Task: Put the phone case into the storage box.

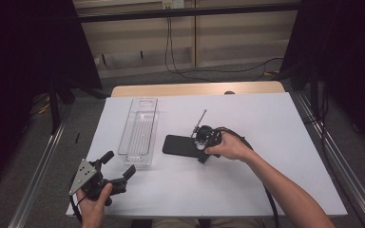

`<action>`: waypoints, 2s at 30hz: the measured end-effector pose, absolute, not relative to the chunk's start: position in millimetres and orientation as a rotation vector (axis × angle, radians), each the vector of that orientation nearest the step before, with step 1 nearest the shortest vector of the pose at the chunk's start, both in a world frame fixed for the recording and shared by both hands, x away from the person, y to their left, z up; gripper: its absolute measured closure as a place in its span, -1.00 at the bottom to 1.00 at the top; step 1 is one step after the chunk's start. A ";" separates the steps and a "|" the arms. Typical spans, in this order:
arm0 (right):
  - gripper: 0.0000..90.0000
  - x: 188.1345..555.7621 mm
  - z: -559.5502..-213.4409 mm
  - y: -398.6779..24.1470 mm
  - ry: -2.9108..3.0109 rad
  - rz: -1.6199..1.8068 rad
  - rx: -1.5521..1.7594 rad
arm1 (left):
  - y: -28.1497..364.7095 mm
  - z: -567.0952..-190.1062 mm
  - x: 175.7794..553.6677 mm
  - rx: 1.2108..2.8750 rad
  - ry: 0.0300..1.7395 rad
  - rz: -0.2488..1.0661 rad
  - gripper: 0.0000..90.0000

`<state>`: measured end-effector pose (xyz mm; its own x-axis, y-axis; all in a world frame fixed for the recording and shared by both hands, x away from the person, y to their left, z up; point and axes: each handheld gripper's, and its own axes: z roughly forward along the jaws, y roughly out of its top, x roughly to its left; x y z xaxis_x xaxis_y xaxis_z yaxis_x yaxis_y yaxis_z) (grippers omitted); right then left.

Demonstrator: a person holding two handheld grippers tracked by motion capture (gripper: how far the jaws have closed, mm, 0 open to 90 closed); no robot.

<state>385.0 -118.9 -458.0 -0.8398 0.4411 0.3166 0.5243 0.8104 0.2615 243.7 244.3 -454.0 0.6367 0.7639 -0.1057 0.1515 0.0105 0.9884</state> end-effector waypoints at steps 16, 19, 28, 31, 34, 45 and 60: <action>1.00 397.5 -457.5 -131.2 -2.767 -0.493 -0.797 | 245.3 -453.7 243.6 1.507 0.806 0.574 -0.95; 1.00 399.7 -457.2 -133.5 -2.757 -0.490 -0.827 | 245.3 -453.5 243.6 1.508 0.802 0.575 -0.95; 1.00 407.5 -457.8 -140.7 -2.754 -0.505 -0.867 | 245.5 -453.6 244.9 1.517 0.792 0.566 -0.95; 1.00 409.9 -458.0 -142.5 -2.743 -0.509 -0.899 | 245.3 -453.8 244.9 1.517 0.795 0.567 -0.95; 1.00 412.3 -458.1 -144.3 -2.746 -0.512 -0.913 | 244.5 -453.7 244.3 1.513 0.799 0.568 -0.95; 1.00 423.3 -457.4 -147.7 -2.764 -0.508 -0.974 | 245.3 -453.2 243.6 1.516 0.800 0.574 -0.95; 1.00 434.2 -458.7 -154.7 -2.730 -0.533 -1.048 | 244.8 -453.3 243.8 1.521 0.794 0.570 -0.95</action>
